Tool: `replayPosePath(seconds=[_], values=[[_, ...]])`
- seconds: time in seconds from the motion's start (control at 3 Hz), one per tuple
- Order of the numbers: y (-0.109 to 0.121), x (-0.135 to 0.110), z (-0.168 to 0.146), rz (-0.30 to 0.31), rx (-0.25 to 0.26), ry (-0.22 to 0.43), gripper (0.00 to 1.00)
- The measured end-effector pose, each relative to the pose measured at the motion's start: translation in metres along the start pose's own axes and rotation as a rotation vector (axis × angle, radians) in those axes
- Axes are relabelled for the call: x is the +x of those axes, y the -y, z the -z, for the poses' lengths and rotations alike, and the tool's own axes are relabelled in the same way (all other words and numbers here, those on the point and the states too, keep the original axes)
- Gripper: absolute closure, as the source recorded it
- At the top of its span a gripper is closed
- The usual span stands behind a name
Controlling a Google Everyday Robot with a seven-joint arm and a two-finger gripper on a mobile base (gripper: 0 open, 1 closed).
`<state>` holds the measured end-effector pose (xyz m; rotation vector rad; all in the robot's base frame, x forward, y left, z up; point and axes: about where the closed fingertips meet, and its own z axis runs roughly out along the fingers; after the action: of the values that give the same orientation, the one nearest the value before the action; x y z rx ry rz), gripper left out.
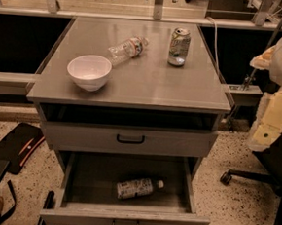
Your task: Pick blue plastic bottle from middle drawer and place on counter
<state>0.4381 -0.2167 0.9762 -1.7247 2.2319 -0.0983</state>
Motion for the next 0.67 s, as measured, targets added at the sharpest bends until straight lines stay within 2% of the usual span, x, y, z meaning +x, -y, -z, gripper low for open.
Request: replayPosePath(seconds=[0.33, 0.67], values=[[0.000, 0.000, 0.000, 0.000, 0.000, 0.000, 0.00], [-0.001, 0.010, -0.014, -0.016, -0.006, 0.020, 0.00]])
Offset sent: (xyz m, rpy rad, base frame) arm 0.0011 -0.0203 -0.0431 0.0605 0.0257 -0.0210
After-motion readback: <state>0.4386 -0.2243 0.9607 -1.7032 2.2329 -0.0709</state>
